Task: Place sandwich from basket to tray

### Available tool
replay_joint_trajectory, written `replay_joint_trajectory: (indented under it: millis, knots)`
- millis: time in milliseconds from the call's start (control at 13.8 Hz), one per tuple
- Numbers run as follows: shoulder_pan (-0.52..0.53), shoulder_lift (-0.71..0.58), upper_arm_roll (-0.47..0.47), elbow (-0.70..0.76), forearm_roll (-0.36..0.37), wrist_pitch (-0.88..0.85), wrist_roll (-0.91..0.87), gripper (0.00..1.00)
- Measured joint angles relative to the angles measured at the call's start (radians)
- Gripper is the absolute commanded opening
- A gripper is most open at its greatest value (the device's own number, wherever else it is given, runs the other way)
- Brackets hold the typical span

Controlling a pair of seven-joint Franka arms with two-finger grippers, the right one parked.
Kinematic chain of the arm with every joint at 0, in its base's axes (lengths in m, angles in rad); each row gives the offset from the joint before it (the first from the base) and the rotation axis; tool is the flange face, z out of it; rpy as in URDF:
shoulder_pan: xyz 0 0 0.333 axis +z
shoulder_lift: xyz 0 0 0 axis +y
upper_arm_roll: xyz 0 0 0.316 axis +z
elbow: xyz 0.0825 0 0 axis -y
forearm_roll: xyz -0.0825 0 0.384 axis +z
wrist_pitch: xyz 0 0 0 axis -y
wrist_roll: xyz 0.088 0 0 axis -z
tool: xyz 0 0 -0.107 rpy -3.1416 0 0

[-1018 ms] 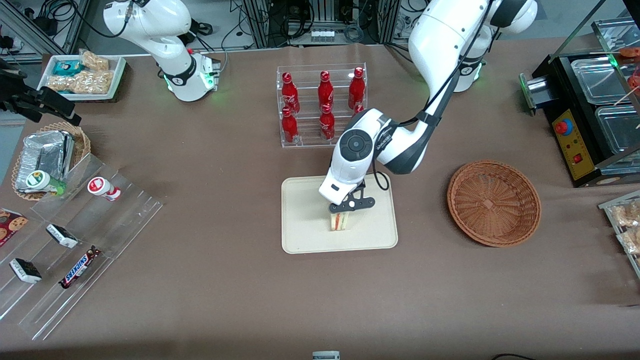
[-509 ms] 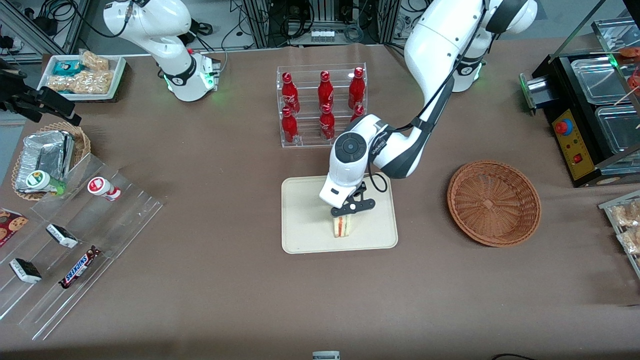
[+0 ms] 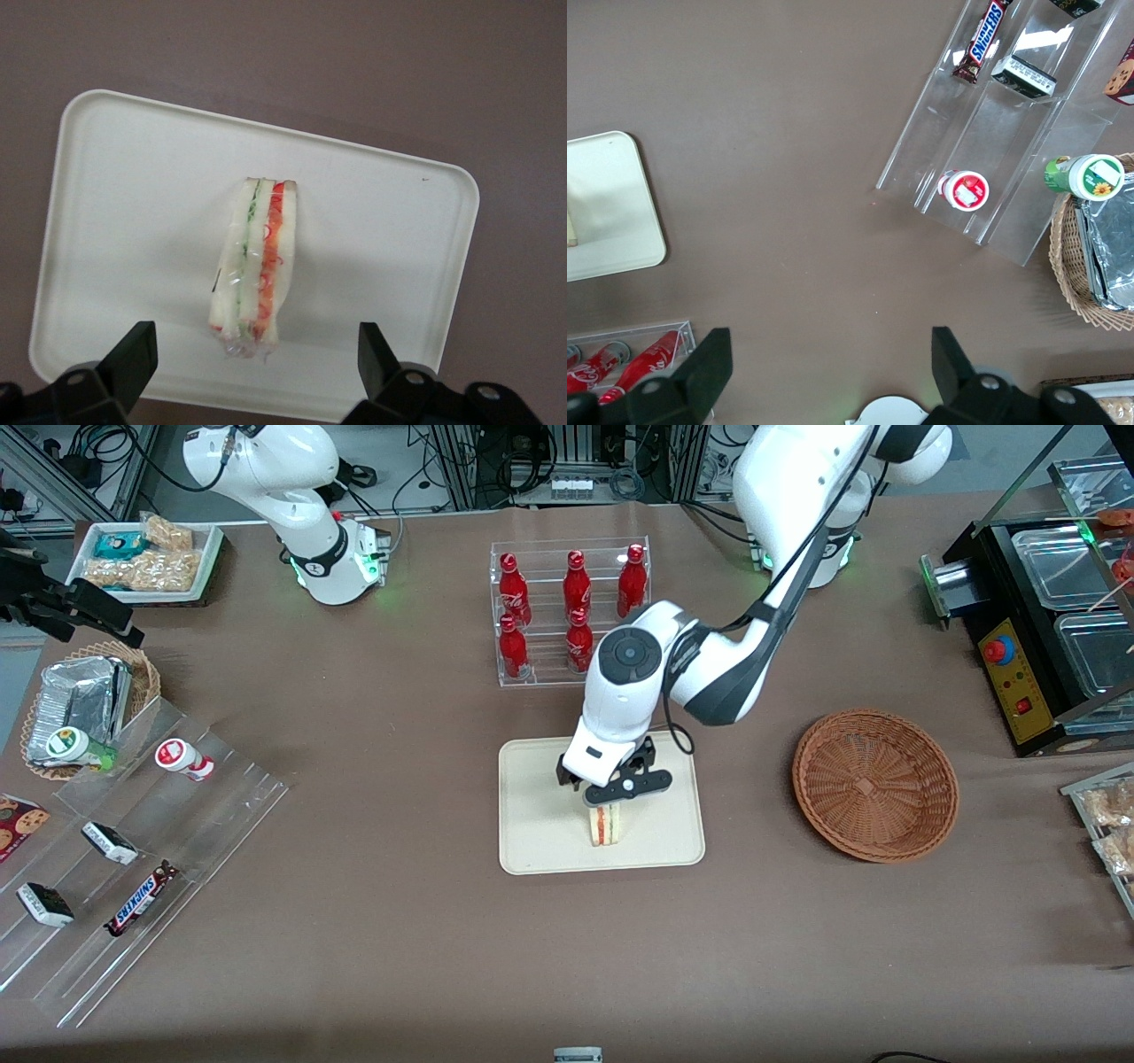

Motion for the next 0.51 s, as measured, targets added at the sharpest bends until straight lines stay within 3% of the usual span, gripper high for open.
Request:
replay_joint_trajectory:
  millis: [145,509]
  knots:
    - [0.019,-0.041,0.041,-0.002,0.004,-0.053,0.002,1.0]
    - [0.202,-0.106,0.062,-0.037,0.004,-0.139,0.19,1.0]
